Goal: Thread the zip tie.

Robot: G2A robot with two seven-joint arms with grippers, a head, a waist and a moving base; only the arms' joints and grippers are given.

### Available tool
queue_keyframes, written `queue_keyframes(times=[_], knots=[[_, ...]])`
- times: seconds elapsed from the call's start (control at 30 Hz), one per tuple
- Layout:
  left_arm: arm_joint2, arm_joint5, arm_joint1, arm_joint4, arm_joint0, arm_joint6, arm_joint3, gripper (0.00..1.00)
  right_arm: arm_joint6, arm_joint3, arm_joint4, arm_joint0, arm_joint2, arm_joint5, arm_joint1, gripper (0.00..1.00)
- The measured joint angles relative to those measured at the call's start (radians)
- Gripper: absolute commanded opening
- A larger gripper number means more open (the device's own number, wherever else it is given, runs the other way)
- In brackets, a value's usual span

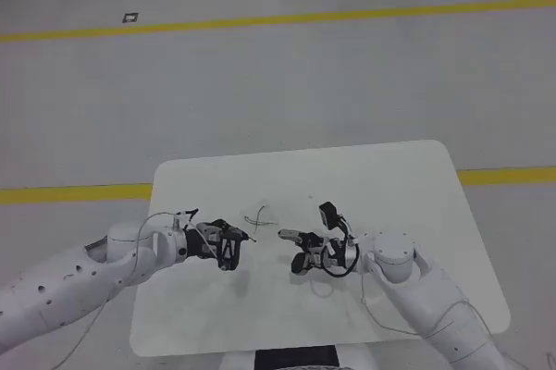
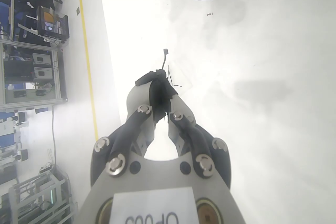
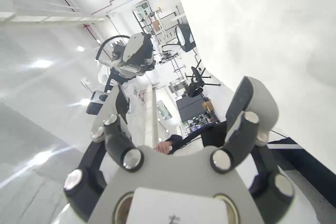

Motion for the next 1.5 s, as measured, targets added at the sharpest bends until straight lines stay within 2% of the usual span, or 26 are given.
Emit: queue_keyframes(times=[0.23, 0.57, 0.77, 1.0, 1.03, 1.07, 1.1, 1.23, 1.3, 1.37, 1.5], knots=[[0.000, 0.002, -0.003, 0.000, 0.007, -0.005, -0.001, 0.00, -0.010, 0.005, 0.003, 0.000, -0.014, 0.000, -0.003, 1.00], [0.000, 0.000, -0.024, 0.000, 0.013, -0.050, 0.001, 0.00, -0.046, 0.145, 0.221, 0.130, -0.144, 0.000, -0.031, 1.00], [0.000, 0.000, -0.024, 0.000, 0.011, -0.066, -0.001, 0.00, -0.046, 0.145, 0.220, 0.130, -0.145, 0.000, -0.031, 1.00], [0.000, 0.000, -0.024, 0.000, 0.011, -0.066, -0.001, 0.00, -0.094, 0.164, 0.256, 0.148, -0.186, 0.000, -0.039, 1.00], [0.000, 0.000, -0.024, 0.000, 0.011, -0.066, -0.001, 0.00, -0.103, 0.169, 0.263, 0.155, -0.193, 0.000, -0.040, 0.98], [0.000, 0.000, -0.024, 0.000, 0.011, -0.066, -0.001, 0.00, -0.115, 0.175, 0.275, 0.163, -0.201, 0.000, -0.041, 0.69], [0.000, 0.000, -0.024, 0.000, 0.011, -0.066, -0.001, 0.00, -0.123, 0.179, 0.284, 0.168, -0.207, 0.000, -0.042, 0.47], [0.000, 0.000, -0.024, 0.000, 0.011, -0.066, -0.001, 0.00, -0.157, 0.186, 0.317, 0.184, -0.223, 0.000, -0.042, 0.27], [0.000, 0.000, -0.024, 0.000, 0.011, -0.066, -0.001, 0.00, -0.176, 0.185, 0.329, 0.189, -0.227, 0.000, -0.041, 0.20], [0.000, 0.000, -0.024, 0.000, 0.011, -0.066, -0.001, 0.00, -0.189, 0.180, 0.340, 0.190, -0.229, 0.000, -0.039, 0.15], [0.000, 0.000, -0.024, 0.000, 0.011, -0.066, -0.001, 0.00, -0.192, 0.165, 0.356, 0.186, -0.229, 0.000, -0.034, 0.13]])
